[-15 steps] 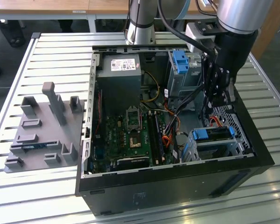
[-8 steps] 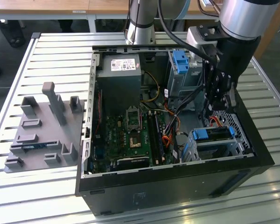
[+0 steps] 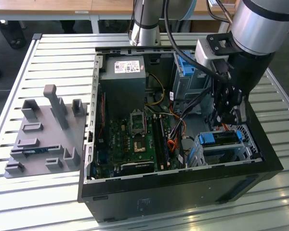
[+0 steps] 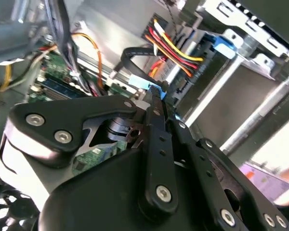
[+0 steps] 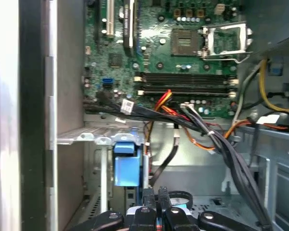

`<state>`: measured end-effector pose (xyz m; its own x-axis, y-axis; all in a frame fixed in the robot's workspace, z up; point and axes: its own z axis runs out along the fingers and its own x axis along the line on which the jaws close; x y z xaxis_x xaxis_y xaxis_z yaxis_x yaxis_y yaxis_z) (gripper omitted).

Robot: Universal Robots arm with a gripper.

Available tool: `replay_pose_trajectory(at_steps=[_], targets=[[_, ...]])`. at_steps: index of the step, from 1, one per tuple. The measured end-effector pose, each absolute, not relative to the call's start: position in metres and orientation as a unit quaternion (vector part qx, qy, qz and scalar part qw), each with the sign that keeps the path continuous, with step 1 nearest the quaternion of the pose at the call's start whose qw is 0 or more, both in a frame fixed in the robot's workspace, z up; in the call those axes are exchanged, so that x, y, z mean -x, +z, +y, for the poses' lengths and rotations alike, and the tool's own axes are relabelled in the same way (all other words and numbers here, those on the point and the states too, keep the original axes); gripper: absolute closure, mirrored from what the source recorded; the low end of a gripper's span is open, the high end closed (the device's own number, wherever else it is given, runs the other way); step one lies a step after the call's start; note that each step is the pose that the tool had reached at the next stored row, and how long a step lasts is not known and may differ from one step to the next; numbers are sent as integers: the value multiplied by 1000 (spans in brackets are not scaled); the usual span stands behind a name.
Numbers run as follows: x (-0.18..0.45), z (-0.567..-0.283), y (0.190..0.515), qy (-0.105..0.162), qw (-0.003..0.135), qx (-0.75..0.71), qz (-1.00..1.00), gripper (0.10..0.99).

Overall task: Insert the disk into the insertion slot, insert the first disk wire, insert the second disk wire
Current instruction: 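Insert the second disk wire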

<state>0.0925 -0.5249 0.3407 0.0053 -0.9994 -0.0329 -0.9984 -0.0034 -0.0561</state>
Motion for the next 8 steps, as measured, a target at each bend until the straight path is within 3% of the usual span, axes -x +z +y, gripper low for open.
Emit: replay_pose_trajectory(at_steps=[8], targets=[[-92,-535,339,-4,35,708,705,937]])
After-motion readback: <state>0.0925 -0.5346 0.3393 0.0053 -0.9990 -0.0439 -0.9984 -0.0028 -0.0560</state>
